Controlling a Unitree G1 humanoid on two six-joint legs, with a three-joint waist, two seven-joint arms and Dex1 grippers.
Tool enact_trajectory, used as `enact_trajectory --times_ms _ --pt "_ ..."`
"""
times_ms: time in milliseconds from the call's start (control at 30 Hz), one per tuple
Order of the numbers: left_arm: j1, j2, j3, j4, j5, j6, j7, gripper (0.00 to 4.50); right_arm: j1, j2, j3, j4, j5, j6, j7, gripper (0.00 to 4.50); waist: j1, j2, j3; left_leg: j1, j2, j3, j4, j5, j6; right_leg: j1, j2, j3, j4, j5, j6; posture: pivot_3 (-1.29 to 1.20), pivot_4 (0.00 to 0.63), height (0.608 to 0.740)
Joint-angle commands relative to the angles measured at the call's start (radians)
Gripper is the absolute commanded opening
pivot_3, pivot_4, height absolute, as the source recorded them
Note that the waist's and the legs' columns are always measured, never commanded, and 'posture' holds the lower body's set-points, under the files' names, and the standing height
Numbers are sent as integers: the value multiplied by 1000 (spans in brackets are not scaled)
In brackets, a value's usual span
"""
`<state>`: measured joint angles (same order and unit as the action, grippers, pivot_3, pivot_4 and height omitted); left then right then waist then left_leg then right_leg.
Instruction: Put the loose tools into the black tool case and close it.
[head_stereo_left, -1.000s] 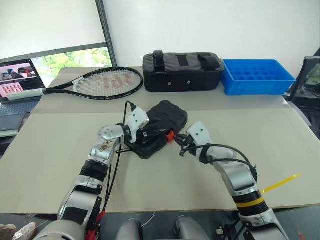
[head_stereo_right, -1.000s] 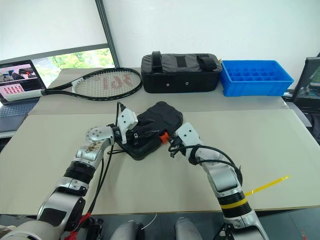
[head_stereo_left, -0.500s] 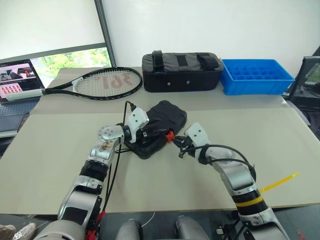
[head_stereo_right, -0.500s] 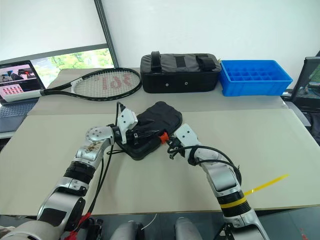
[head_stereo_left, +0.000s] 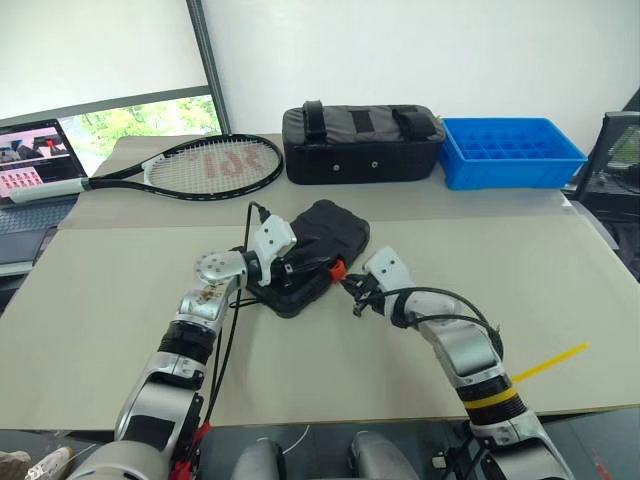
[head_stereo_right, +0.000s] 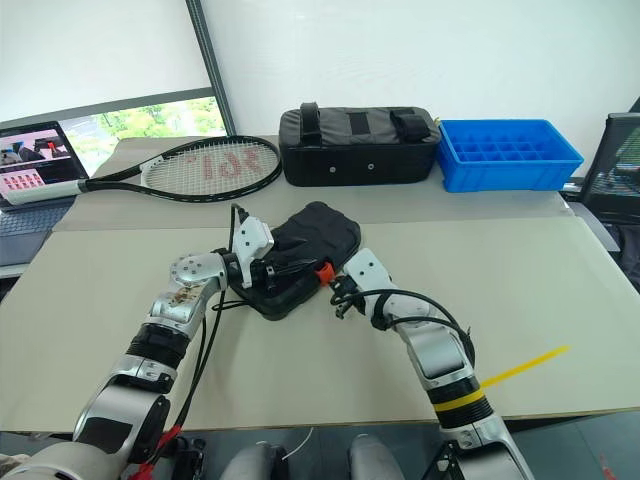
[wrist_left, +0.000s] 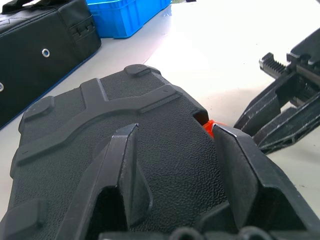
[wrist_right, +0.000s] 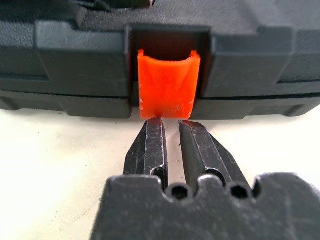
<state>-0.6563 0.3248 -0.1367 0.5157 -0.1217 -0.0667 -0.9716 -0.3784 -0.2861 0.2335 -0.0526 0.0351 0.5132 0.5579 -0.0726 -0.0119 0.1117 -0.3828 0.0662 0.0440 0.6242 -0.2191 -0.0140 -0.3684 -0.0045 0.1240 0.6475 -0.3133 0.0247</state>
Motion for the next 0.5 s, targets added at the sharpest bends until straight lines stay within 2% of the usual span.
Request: enact_trajectory --times_ms 33,233,433,500 --pt "46 -4 -34 48 31 21 -6 2501 -13 9 -3 -52 12 -35 1 707 0 0 0 0 0 0 0 0 0 0 0 0 0 0 0 0 150 707" --pt "54 21 10 -3 -6 24 -8 2501 69 -62 -63 -145 44 -25 37 707 4 0 0 -1 0 0 0 0 0 0 0 0 0 0 0 0 150 707" --pt "162 117 146 -230 -125 165 25 2501 207 -161 -229 -220 177 -170 144 707 -1 -2 2 -2 0 1 -5 0 0 -2 -1 0 -3 0 0 0 150 707" --pt "232 160 191 -313 -159 229 41 2501 249 -195 -280 -233 236 -187 201 1199 1 -2 2 -1 0 1 -10 0 0 -2 -1 0 -4 0 0 0 150 707"
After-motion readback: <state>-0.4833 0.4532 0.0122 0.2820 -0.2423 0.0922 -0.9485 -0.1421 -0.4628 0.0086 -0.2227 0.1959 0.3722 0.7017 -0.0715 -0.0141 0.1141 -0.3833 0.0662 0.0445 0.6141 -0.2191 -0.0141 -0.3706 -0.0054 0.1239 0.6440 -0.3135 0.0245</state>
